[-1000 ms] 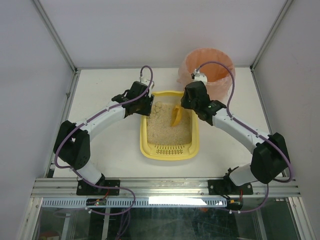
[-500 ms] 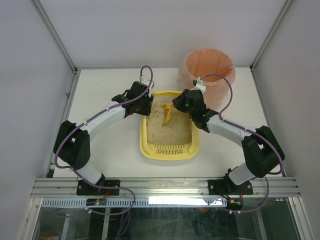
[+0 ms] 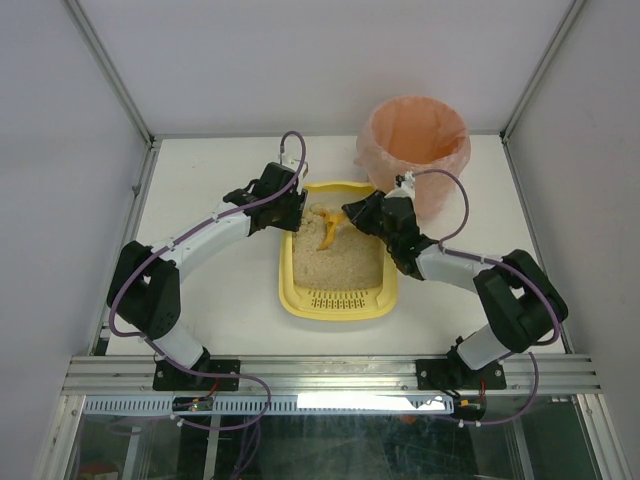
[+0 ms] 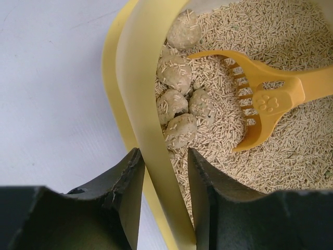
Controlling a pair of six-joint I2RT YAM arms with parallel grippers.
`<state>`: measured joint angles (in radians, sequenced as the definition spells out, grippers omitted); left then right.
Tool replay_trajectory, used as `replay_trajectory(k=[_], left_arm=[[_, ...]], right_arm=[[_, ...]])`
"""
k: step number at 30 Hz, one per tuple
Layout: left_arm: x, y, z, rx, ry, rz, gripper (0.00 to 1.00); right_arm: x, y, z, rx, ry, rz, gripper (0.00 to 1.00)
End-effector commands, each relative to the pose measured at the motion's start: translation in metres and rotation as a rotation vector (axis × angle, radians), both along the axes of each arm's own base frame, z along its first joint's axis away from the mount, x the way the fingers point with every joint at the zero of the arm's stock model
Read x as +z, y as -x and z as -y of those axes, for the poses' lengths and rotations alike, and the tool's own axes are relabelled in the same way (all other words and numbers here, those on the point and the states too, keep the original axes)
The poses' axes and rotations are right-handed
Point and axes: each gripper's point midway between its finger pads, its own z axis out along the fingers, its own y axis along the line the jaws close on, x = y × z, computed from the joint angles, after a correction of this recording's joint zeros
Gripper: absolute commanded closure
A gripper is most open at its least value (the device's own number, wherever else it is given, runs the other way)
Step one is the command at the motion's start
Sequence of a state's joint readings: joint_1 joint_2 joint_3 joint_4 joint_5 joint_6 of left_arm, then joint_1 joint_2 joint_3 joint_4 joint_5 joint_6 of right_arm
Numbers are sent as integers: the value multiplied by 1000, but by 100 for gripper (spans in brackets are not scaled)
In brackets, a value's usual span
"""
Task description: Clean the litter box
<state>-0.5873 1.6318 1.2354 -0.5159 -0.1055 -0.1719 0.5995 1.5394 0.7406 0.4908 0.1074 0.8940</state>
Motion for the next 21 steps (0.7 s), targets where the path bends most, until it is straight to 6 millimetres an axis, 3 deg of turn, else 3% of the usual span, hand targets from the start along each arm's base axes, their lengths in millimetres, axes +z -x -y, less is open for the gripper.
replay_trajectory(k=[1,11,21], left_arm=[[-2,1,15,-64,31,6,63],[-2,-1,14,-57,23,12,63],[-1,-2,12,-50,17,19,63]], right_arm=[[-1,56,-38,221,-223,-119,100],[42,56,-1,86,-241,18,100],[51,62,42,-14,-225,67,100]])
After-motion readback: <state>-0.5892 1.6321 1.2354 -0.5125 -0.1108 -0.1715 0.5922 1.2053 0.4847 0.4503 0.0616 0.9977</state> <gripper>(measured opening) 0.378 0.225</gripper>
